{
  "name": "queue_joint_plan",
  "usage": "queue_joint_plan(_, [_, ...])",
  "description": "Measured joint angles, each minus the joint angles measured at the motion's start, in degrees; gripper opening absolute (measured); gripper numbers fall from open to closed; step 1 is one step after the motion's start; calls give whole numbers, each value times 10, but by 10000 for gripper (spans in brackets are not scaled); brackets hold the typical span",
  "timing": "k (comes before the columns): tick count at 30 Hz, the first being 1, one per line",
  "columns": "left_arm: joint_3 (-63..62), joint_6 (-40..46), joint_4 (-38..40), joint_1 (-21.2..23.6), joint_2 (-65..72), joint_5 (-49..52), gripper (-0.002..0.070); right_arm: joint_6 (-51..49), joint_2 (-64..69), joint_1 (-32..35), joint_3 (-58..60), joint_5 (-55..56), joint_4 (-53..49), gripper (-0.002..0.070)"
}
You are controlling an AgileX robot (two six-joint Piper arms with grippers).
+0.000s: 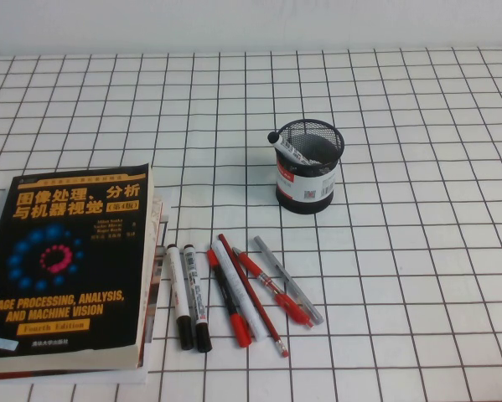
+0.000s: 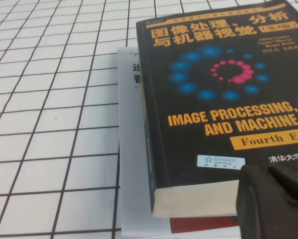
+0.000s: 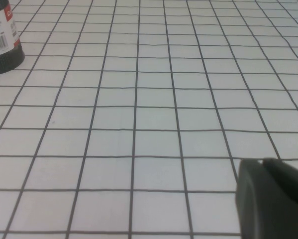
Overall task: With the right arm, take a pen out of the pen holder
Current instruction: 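Take a marker out of the pen holder and lay it on the table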
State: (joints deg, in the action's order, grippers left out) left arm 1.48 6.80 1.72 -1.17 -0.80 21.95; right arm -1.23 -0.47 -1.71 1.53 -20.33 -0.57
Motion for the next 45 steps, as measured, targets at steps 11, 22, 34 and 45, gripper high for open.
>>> queue_joint_plan(11, [0,0,0,0,0,0,-4,0,0,0,2,153,97,-17])
queue_joint_plan(22, [0,0,0,0,0,0,-4,-1,0,0,2,218,242,-17])
queue_joint_plan(34, [0,0,0,0,0,0,-4,-2,22,0,-51,74,333,-17])
queue_joint_plan(45, [0,0,0,0,0,0,-4,86,249,0,-238,-159,334,-16])
